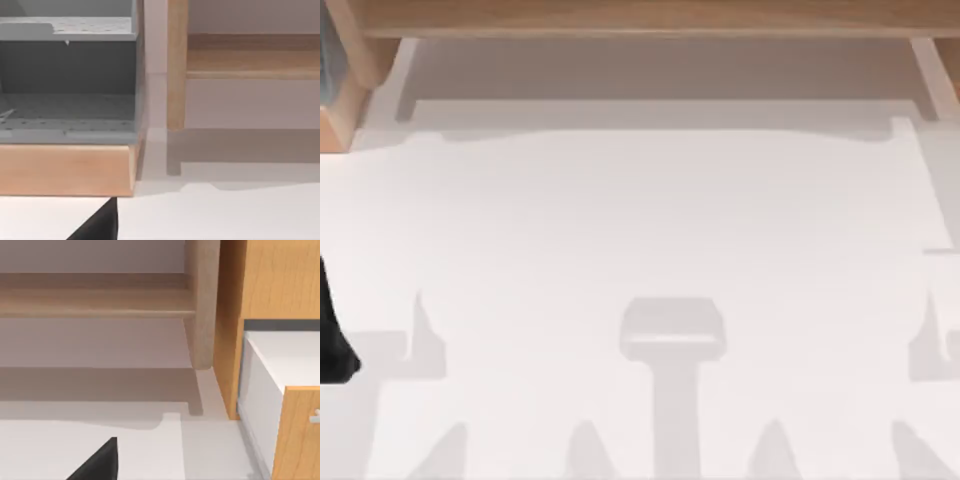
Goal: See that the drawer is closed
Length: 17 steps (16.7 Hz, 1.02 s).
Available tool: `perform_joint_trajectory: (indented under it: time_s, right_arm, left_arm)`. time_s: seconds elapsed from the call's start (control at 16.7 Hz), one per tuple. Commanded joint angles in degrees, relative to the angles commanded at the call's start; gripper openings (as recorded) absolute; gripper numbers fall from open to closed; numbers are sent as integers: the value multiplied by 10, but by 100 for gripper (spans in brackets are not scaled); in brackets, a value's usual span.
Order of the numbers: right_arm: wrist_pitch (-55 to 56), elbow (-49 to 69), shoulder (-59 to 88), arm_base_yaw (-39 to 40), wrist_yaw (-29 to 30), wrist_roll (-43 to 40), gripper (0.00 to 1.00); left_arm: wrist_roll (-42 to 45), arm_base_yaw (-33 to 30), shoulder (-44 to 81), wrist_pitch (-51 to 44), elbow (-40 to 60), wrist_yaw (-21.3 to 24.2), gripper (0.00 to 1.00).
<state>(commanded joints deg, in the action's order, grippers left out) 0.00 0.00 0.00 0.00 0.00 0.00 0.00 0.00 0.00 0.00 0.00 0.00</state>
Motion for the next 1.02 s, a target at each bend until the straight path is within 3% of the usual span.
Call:
perform_joint_trajectory:
  time_s: [0.36, 1.02]
  right_arm:
    - [35, 43, 65, -31, -24, 0, 100]
    - [213, 259, 470, -170, -165, 8, 100]
  left_arm:
    - [0, 0, 0, 0, 0, 0, 100]
    - [0, 0, 0, 0, 0, 0, 100]
